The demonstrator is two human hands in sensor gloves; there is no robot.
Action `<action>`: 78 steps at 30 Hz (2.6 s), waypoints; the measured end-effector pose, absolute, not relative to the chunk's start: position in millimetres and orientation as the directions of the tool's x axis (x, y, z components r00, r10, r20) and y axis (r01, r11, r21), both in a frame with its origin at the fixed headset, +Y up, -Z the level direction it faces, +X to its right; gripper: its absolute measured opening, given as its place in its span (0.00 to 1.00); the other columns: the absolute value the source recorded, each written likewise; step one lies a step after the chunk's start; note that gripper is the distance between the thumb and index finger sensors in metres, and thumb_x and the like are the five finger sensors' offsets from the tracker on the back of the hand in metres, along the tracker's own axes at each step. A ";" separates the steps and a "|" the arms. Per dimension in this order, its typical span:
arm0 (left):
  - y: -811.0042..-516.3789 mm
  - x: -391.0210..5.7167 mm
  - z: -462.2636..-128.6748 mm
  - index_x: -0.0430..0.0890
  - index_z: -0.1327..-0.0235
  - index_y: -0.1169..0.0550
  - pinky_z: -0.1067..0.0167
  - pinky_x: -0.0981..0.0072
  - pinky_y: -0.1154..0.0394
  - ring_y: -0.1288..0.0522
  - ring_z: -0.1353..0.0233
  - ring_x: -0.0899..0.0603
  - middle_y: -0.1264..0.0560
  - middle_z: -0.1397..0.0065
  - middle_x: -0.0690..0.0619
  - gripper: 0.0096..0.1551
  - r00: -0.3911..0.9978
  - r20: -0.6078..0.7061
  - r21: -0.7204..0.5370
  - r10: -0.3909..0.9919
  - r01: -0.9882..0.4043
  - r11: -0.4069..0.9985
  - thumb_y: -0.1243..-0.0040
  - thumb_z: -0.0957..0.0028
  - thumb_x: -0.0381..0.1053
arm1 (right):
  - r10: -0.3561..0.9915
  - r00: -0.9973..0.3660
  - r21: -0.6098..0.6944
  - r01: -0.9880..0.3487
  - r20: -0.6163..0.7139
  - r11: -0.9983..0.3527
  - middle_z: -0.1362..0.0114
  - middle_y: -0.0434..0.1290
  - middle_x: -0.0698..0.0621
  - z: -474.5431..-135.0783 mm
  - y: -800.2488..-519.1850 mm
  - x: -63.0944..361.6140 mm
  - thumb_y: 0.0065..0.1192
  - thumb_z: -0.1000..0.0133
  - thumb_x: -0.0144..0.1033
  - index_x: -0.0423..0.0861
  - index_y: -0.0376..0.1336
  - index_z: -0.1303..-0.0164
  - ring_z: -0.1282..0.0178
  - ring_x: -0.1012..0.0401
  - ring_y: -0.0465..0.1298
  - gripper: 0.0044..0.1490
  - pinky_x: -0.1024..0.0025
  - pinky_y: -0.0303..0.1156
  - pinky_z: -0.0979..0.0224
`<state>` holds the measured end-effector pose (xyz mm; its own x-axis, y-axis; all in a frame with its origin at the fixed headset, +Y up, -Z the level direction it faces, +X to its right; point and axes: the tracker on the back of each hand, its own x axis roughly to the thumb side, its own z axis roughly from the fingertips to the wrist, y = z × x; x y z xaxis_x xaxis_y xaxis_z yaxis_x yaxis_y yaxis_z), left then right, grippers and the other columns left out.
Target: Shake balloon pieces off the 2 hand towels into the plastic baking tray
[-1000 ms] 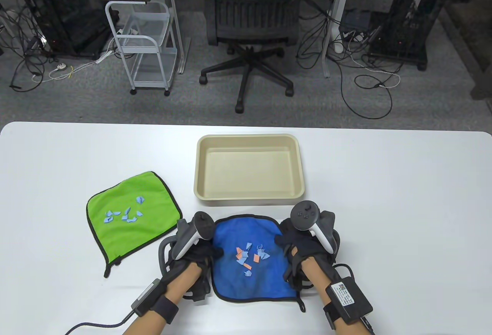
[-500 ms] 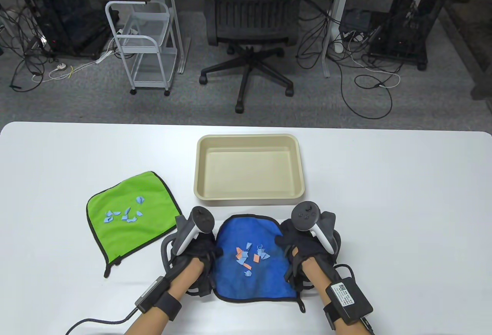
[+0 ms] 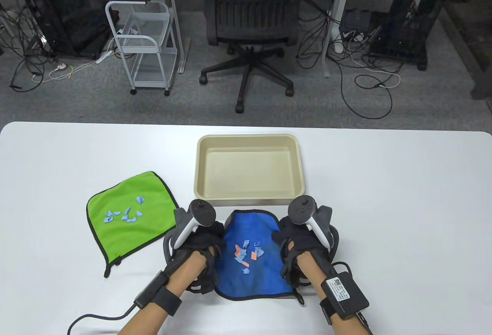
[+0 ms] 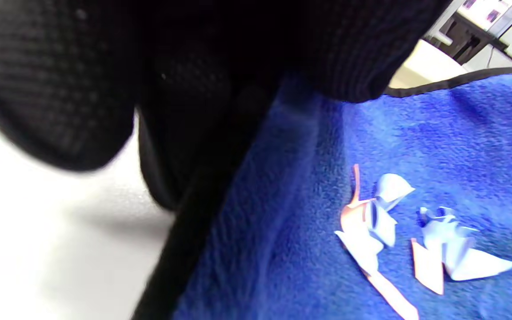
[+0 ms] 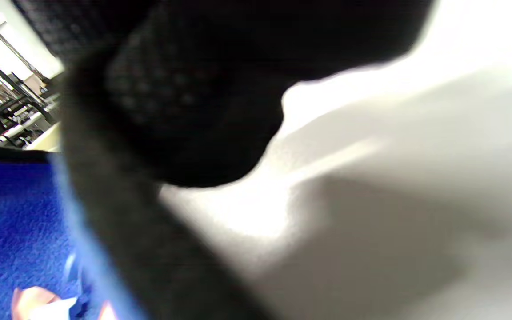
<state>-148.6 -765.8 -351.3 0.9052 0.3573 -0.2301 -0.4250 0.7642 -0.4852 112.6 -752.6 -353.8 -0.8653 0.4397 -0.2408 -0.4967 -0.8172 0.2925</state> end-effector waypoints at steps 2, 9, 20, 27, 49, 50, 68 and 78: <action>-758.7 -142.5 -354.7 0.62 0.54 0.28 0.76 0.62 0.08 0.03 0.66 0.50 0.13 0.55 0.59 0.19 0.914 -0.222 -0.510 0.338 -0.405 0.759 0.38 0.58 0.55 | 0.447 -0.855 0.303 -0.513 -0.264 -0.803 0.33 0.74 0.51 -356.2 -750.2 107.8 0.74 0.56 0.48 0.54 0.65 0.48 0.74 0.76 0.88 0.28 0.91 0.84 0.79; -717.8 -121.0 -372.0 0.60 0.51 0.31 0.79 0.66 0.08 0.03 0.70 0.52 0.16 0.58 0.58 0.21 0.943 -0.184 -0.588 0.278 -0.332 0.737 0.41 0.56 0.55 | 0.467 -0.841 0.328 -0.538 -0.274 -0.776 0.33 0.73 0.50 -369.0 -718.5 89.2 0.74 0.56 0.47 0.52 0.65 0.47 0.73 0.76 0.88 0.29 0.92 0.85 0.79; -646.8 -119.2 -425.1 0.59 0.51 0.31 0.78 0.63 0.09 0.04 0.70 0.49 0.16 0.58 0.56 0.21 0.899 -0.251 -0.523 0.359 -0.438 0.731 0.39 0.57 0.53 | 0.546 -0.792 0.288 -0.609 -0.274 -0.739 0.31 0.72 0.50 -417.4 -650.4 82.7 0.74 0.55 0.44 0.52 0.65 0.46 0.69 0.74 0.88 0.28 0.90 0.85 0.74; -623.1 -117.1 -477.0 0.58 0.51 0.31 0.72 0.59 0.09 0.04 0.65 0.47 0.16 0.56 0.54 0.21 0.801 -0.333 -0.402 0.497 -0.598 0.694 0.39 0.57 0.52 | 0.673 -0.656 0.159 -0.746 -0.341 -0.647 0.31 0.71 0.51 -467.0 -634.9 89.5 0.73 0.55 0.45 0.53 0.64 0.46 0.64 0.74 0.88 0.28 0.90 0.87 0.69; -690.4 -133.5 -501.9 0.62 0.58 0.27 0.48 0.56 0.12 0.11 0.40 0.46 0.21 0.45 0.59 0.19 0.570 -0.053 0.133 0.820 -0.809 0.572 0.34 0.61 0.45 | 0.837 -0.544 -0.311 -0.786 -0.061 -0.534 0.28 0.69 0.61 -485.5 -705.8 130.3 0.75 0.57 0.42 0.62 0.66 0.51 0.40 0.71 0.83 0.25 0.84 0.87 0.43; -687.9 -133.7 -501.5 0.62 0.58 0.27 0.48 0.56 0.12 0.11 0.40 0.46 0.21 0.45 0.59 0.19 0.565 -0.043 0.139 0.824 -0.813 0.565 0.34 0.61 0.45 | 0.850 -0.525 -0.301 -0.804 -0.048 -0.513 0.28 0.69 0.60 -485.4 -705.2 130.3 0.75 0.57 0.42 0.62 0.65 0.50 0.40 0.71 0.83 0.25 0.84 0.87 0.43; -674.0 -128.3 -485.6 0.62 0.56 0.28 0.48 0.55 0.13 0.11 0.40 0.46 0.21 0.45 0.58 0.20 0.545 0.008 0.129 0.838 -0.832 0.540 0.35 0.60 0.47 | 0.820 -0.571 -0.294 -0.792 0.048 -0.535 0.29 0.69 0.58 -473.8 -680.0 117.3 0.72 0.57 0.44 0.60 0.64 0.49 0.41 0.70 0.83 0.26 0.82 0.86 0.43; -701.7 -134.7 -471.5 0.60 0.48 0.32 0.42 0.48 0.19 0.18 0.34 0.41 0.26 0.37 0.54 0.24 0.526 -0.014 0.045 0.850 -0.849 0.526 0.38 0.58 0.49 | 0.840 -0.539 -0.300 -0.812 0.058 -0.501 0.29 0.69 0.57 -474.8 -659.0 114.1 0.72 0.57 0.44 0.60 0.64 0.48 0.41 0.70 0.83 0.26 0.81 0.86 0.44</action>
<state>-134.7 -701.7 -471.5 0.5258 0.8505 -0.0136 -0.8494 0.5259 0.0452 114.1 -659.0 -474.8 -0.5394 0.8400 0.0579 -0.8119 -0.5006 -0.3005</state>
